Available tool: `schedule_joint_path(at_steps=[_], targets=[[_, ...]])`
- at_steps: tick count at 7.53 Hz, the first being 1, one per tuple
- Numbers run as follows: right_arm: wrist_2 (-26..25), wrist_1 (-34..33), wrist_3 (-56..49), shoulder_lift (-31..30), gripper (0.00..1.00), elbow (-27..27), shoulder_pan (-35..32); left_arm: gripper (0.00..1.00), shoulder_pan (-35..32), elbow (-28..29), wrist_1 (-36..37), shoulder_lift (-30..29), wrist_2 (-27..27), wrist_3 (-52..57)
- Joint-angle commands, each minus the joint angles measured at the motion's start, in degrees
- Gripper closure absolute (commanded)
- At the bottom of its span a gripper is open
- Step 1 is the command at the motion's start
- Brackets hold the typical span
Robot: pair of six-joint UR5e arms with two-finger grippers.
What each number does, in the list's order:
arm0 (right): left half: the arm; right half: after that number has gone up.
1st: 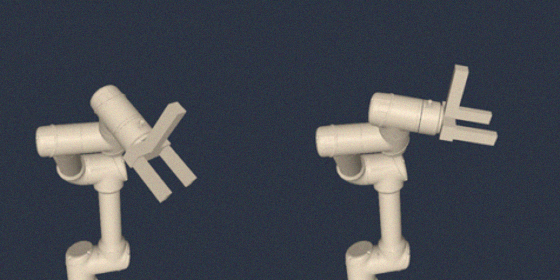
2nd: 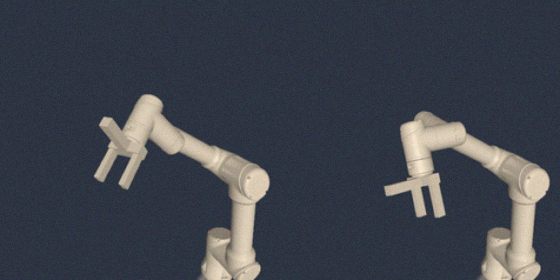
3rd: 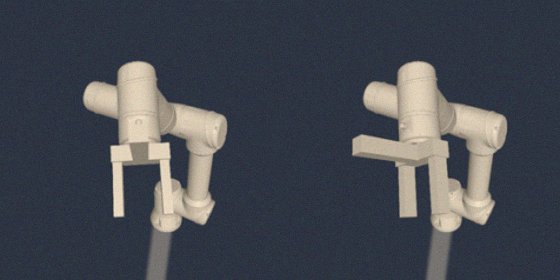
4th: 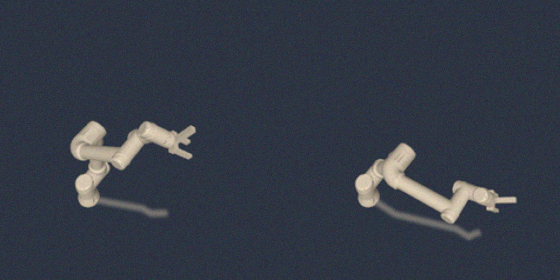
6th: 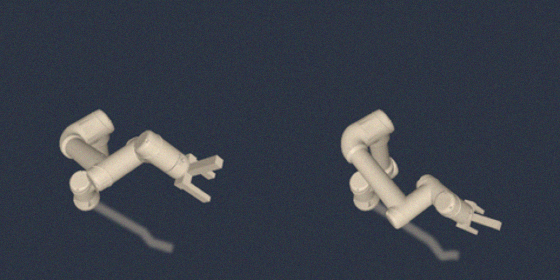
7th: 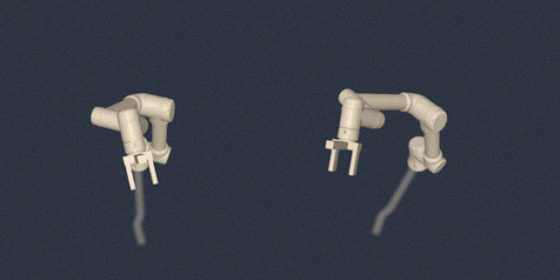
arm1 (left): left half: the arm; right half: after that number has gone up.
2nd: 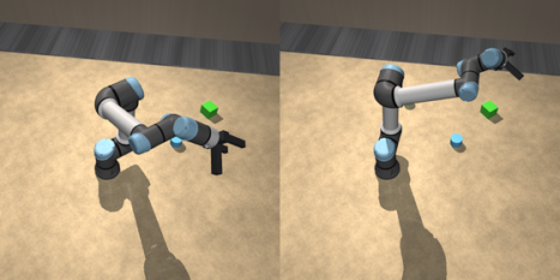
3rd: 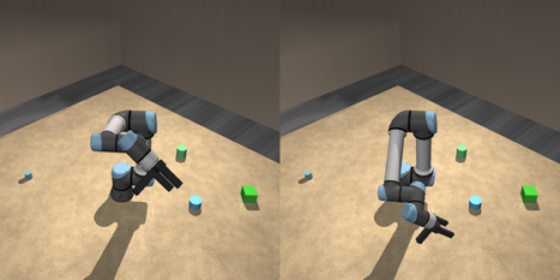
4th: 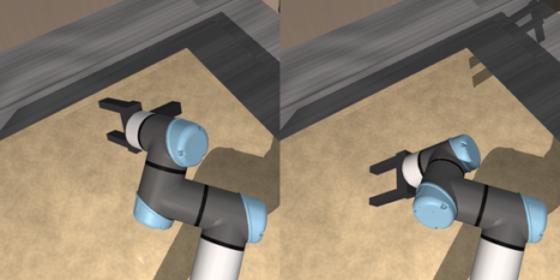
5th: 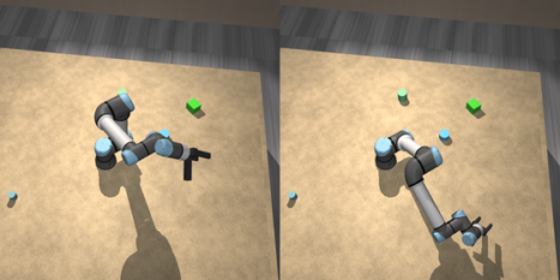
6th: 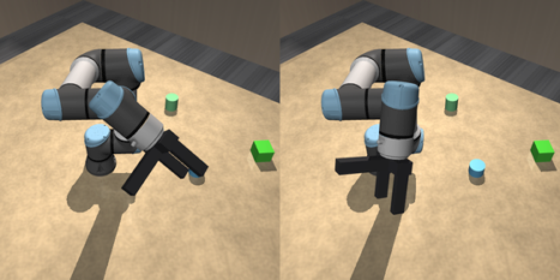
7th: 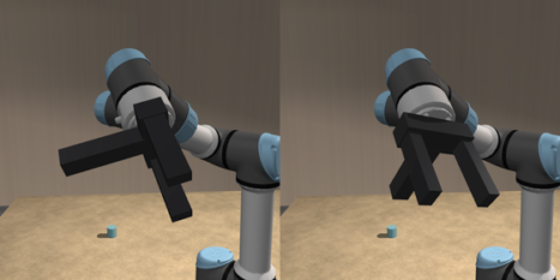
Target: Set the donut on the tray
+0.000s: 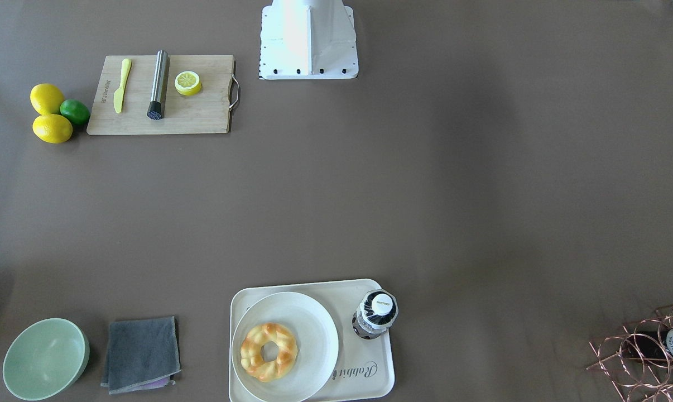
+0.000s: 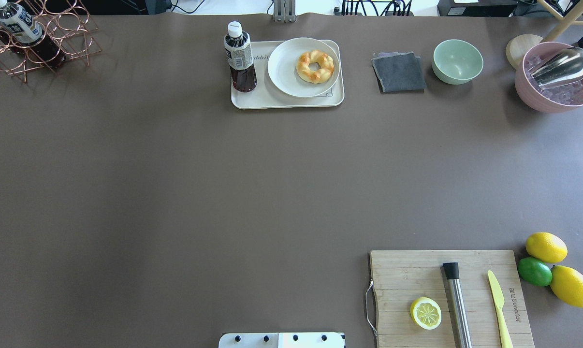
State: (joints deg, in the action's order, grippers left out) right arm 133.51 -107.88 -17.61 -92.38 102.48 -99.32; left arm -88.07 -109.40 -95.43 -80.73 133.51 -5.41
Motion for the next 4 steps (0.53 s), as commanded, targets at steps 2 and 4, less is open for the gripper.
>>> schedule_joint_path(at_steps=[2, 4], targets=[[0.26, 0.22, -0.67, -0.43, 0.00, -0.09, 0.00, 0.03, 0.00, 0.06, -0.01, 0.22, 0.00, -0.04], [0.35, 0.22, -0.58, -0.43, 0.00, -0.09, 0.01, 0.03, 0.00, 0.15, -0.01, 0.31, 0.00, -0.04]])
